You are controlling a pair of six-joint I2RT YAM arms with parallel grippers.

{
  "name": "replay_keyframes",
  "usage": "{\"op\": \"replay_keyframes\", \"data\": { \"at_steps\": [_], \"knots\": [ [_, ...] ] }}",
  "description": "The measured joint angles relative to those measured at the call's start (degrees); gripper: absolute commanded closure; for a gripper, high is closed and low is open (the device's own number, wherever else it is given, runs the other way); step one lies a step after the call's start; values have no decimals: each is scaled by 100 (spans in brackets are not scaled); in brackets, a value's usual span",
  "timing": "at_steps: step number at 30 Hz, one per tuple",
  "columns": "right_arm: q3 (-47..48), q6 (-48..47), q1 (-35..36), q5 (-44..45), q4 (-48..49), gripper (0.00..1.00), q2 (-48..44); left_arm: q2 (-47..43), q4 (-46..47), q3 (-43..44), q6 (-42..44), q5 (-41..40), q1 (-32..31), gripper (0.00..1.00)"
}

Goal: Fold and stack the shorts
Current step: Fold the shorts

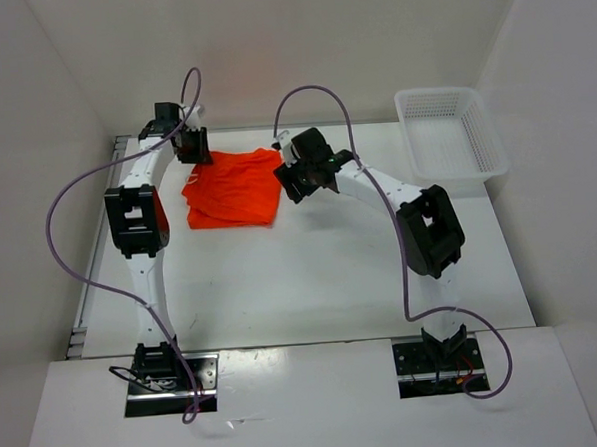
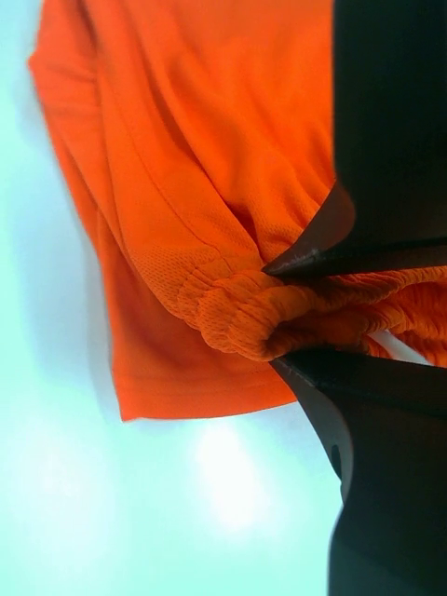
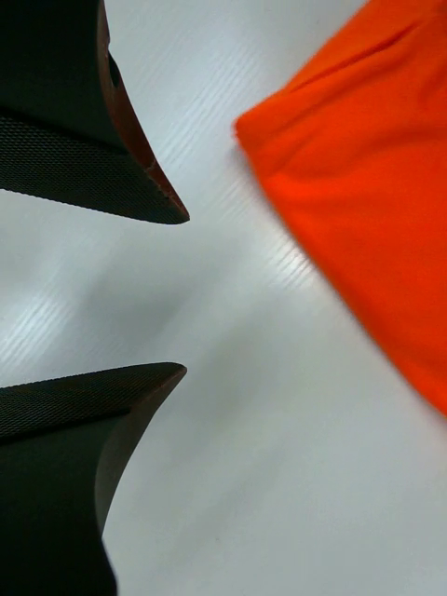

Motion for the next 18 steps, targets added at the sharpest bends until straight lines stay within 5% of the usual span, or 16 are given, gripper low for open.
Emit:
{"op": "replay_keyframes", "data": {
  "at_steps": [10, 14, 16, 18],
  "knots": [
    [-560, -142, 0, 396, 109, 24, -590, 551, -63, 726, 7, -118, 0, 36],
    [-560, -219, 0, 459, 116, 22, -590, 439, 57, 380, 13, -236, 11, 20],
    [-546, -243, 0, 485, 116, 21, -590, 391, 72, 254, 24, -339, 31, 4],
    [-522, -271, 0, 527, 116, 20, -592, 343, 57, 179, 22, -424, 61, 0]
  ]
}}
